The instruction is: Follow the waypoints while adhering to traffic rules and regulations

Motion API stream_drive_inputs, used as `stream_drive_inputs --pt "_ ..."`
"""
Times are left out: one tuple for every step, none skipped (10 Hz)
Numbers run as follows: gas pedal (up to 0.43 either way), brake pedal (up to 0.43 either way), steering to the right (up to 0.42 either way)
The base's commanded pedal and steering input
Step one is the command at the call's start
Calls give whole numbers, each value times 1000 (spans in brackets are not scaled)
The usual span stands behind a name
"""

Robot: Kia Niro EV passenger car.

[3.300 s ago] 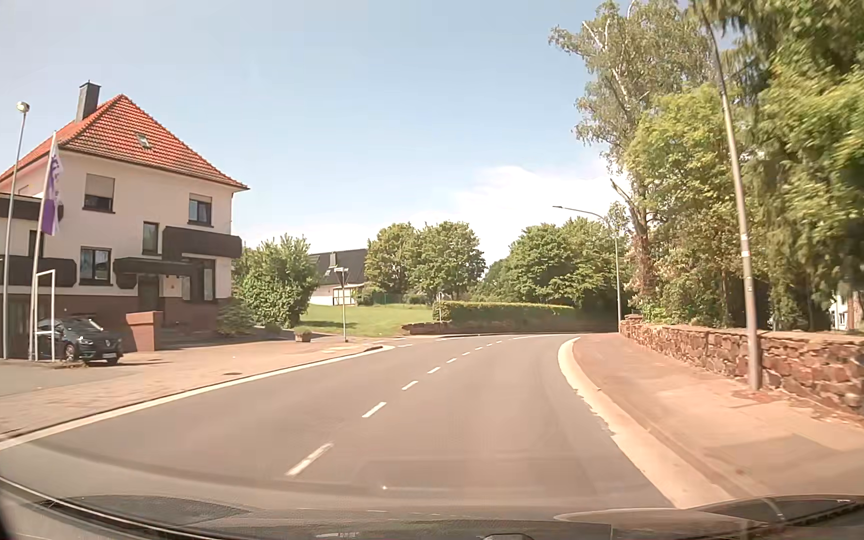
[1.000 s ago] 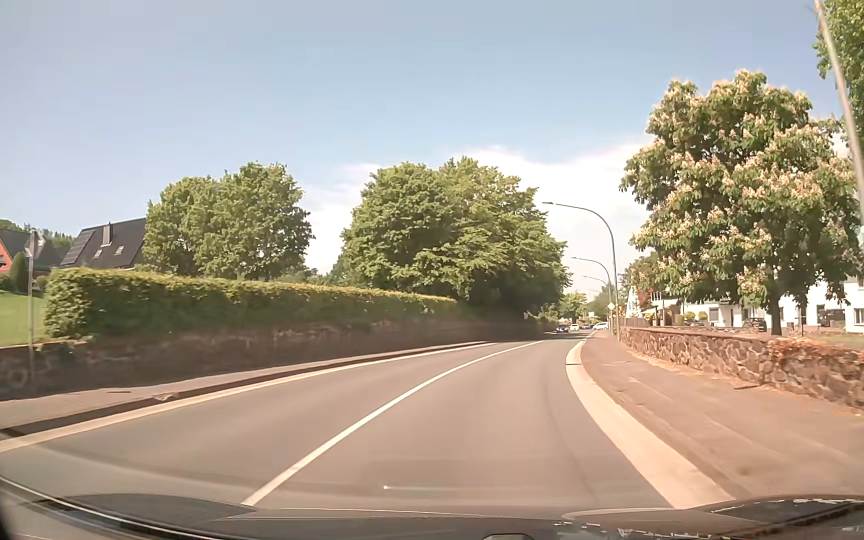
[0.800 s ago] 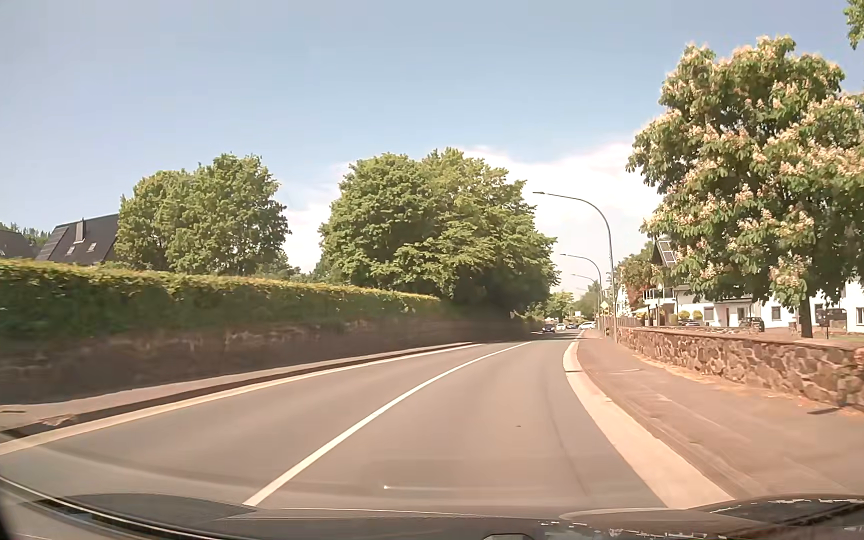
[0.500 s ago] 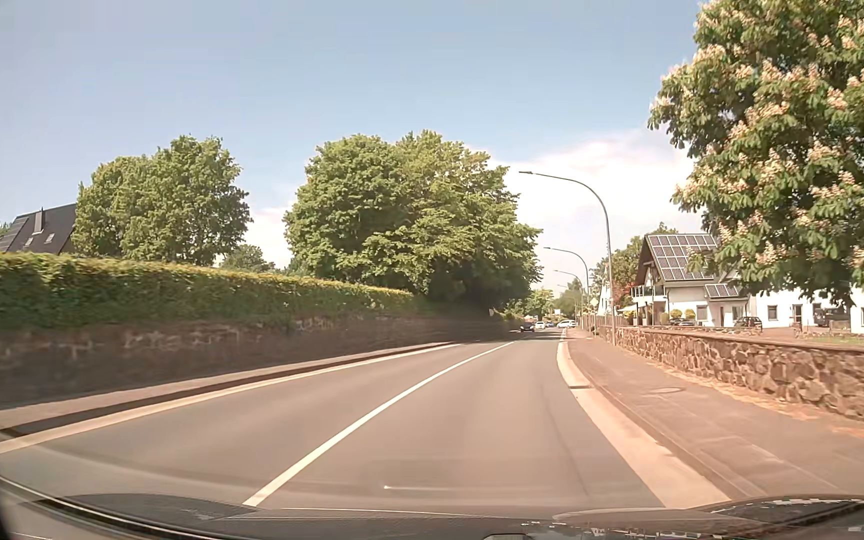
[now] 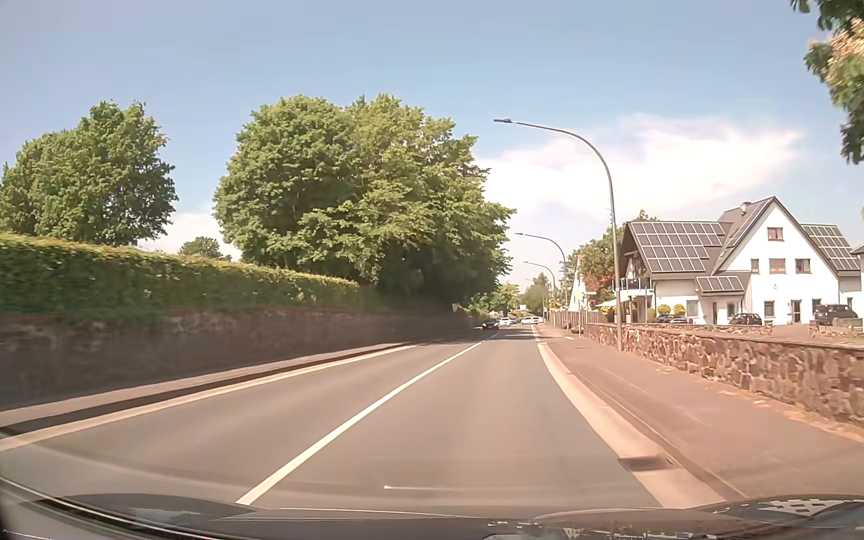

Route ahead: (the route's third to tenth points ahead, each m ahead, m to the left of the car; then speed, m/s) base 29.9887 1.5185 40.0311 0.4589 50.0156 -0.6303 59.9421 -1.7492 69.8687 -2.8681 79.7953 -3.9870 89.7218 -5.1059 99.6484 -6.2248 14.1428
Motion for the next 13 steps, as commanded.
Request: stream_drive_inputs --pt "177 0 38" --pt "169 0 36" --pt "169 0 34" --pt "169 0 33" --pt "157 0 29" --pt "150 0 26" --pt "150 0 22" --pt "138 0 20" --pt "138 0 16" --pt "138 0 10" --pt "138 0 7" --pt "138 0 4" --pt "138 0 3"
